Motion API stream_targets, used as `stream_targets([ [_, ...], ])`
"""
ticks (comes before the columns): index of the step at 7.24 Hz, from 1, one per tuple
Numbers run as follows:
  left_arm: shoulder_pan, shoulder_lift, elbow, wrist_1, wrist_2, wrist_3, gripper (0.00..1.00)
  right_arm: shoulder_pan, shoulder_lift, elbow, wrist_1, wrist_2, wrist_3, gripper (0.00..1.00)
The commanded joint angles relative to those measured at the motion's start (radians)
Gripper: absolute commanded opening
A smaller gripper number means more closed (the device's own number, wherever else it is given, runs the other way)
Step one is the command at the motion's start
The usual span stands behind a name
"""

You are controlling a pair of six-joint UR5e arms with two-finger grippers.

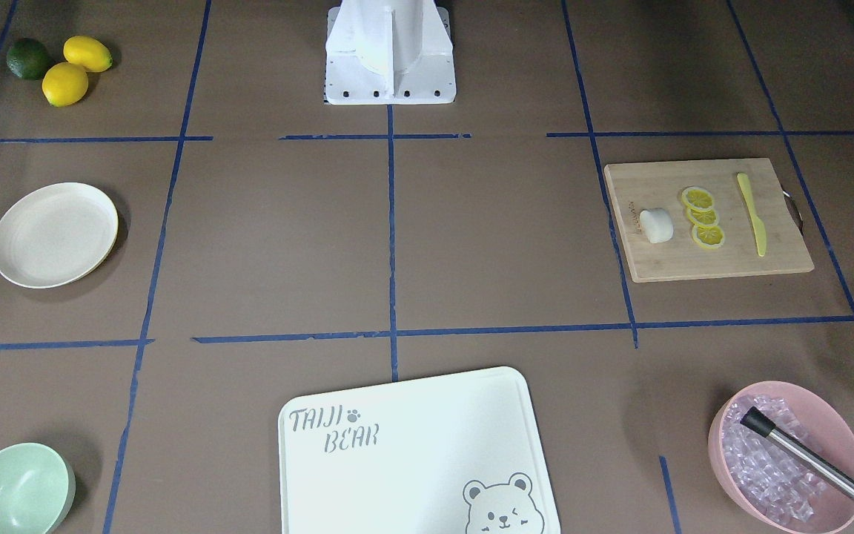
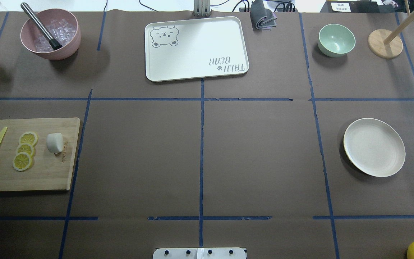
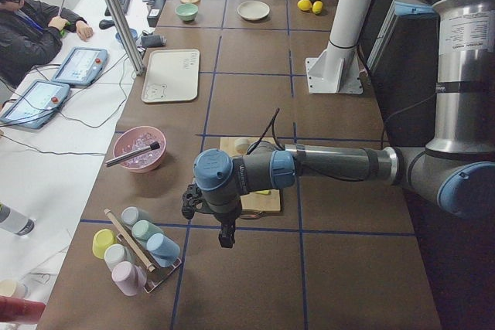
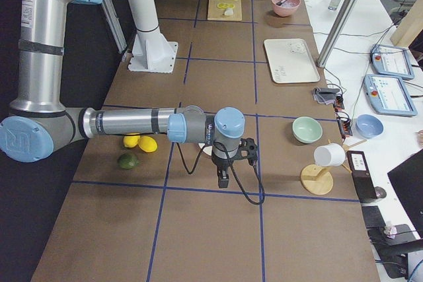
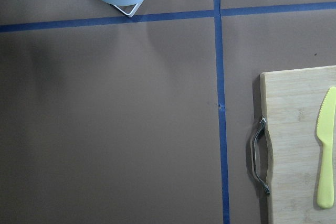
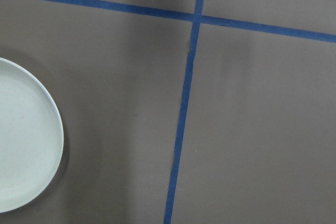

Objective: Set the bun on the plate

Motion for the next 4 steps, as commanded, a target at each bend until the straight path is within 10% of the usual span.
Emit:
stream_targets([
  [1, 0.000, 0.001, 0.000, -0.001, -0.002, 0.000, 1.00, -0.023, -0.003, -0.054, 0.124, 0.134, 0.060, 1.00],
  [4, 0.002, 0.001, -0.002, -0.006, -0.002, 0.000, 1.00, -0.250, -0.078, -0.079, 0.625, -0.004, 0.564, 1.00],
])
